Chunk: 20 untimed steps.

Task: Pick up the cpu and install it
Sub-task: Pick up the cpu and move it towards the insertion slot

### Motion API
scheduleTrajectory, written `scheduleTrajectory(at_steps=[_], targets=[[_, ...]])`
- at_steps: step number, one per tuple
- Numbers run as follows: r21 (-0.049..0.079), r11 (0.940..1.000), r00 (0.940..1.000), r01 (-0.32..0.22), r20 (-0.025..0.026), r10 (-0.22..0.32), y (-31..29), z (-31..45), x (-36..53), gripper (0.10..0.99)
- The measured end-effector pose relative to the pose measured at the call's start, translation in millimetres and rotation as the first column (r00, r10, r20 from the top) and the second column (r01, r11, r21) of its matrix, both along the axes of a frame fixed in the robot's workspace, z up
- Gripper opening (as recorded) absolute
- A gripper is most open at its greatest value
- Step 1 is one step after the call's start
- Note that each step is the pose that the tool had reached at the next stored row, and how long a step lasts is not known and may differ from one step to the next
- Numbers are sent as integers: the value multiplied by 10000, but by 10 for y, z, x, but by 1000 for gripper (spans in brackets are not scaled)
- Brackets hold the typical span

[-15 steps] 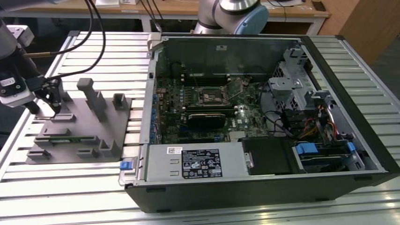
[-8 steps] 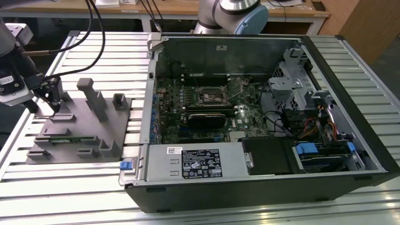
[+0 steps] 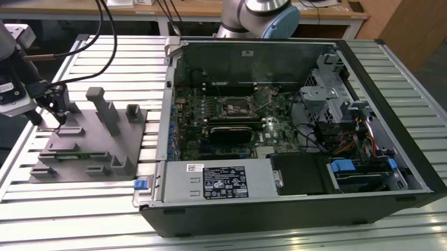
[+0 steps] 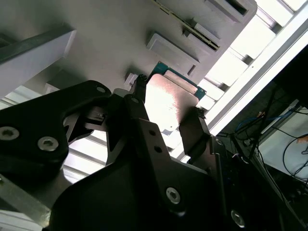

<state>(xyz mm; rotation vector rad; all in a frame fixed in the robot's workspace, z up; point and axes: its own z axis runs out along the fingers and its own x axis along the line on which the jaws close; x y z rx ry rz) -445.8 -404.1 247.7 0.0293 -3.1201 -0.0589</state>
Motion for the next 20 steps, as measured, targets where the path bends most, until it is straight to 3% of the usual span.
scheduleTrajectory(at_steps=[20], targets=[[-1, 10000, 10000, 0, -2, 0, 0, 65, 0, 529]])
